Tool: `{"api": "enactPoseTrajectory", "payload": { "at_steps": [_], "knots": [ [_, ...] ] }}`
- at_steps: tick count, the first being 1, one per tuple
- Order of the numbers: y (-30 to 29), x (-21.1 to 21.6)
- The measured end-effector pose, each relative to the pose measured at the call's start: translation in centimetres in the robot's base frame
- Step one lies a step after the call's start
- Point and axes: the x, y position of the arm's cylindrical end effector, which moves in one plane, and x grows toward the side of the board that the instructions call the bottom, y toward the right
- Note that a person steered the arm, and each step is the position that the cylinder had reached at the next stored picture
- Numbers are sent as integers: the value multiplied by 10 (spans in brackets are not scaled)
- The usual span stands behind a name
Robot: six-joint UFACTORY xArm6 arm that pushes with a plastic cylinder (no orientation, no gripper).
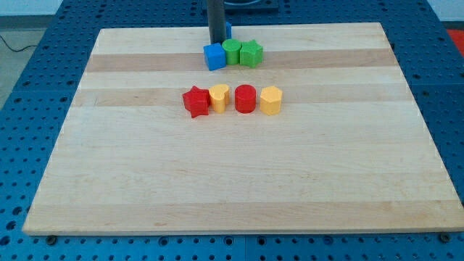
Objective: Push the blue triangle towards top left
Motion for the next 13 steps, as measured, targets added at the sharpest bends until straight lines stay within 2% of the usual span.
{"api": "enactPoseTrajectory", "payload": {
  "at_steps": [1,2,3,5,6,8,9,11,13],
  "knots": [
    [41,-1],
    [59,-25],
    [52,-51],
    [-61,-27],
    [-96,-24],
    [-29,-25],
    [-35,-8],
    [-118,0],
    [-119,30]
  ]
}}
